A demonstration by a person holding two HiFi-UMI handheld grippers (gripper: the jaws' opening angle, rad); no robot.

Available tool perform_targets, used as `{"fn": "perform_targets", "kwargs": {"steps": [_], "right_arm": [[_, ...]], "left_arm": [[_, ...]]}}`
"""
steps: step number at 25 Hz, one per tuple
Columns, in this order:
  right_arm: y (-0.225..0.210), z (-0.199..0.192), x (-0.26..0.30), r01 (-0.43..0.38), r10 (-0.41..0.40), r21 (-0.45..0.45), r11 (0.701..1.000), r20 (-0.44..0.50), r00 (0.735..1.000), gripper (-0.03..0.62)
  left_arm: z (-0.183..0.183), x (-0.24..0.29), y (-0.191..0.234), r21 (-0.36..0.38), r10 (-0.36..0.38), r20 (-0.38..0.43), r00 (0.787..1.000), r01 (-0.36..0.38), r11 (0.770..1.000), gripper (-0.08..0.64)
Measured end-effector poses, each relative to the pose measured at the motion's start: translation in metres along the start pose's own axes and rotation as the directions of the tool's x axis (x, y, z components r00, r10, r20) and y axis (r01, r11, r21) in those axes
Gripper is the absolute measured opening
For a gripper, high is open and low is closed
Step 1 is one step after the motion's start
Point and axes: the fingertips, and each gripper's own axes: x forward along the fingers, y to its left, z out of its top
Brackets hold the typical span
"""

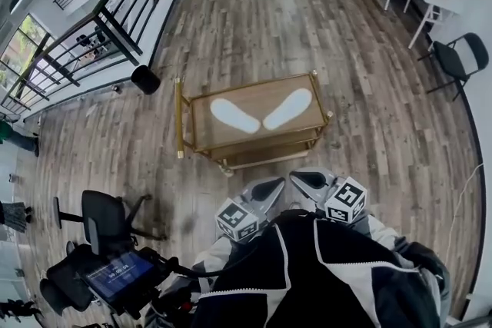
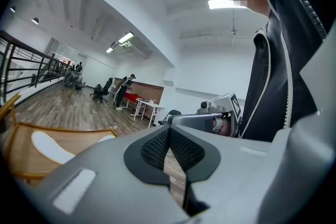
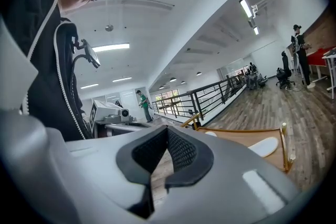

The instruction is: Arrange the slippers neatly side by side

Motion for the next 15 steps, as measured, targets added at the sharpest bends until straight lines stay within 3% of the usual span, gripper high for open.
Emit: {"fn": "perform_targets", "kwargs": {"steps": [15], "right_arm": [[-0.050, 0.007, 0.041, -0.103, 0.104, 0.034, 0.994, -0.042, 0.994, 0.005]], "left_arm": [[0.010, 0.016, 0.062, -0.040, 0.111, -0.011, 0.994, -0.111, 0.993, 0.011]]}}
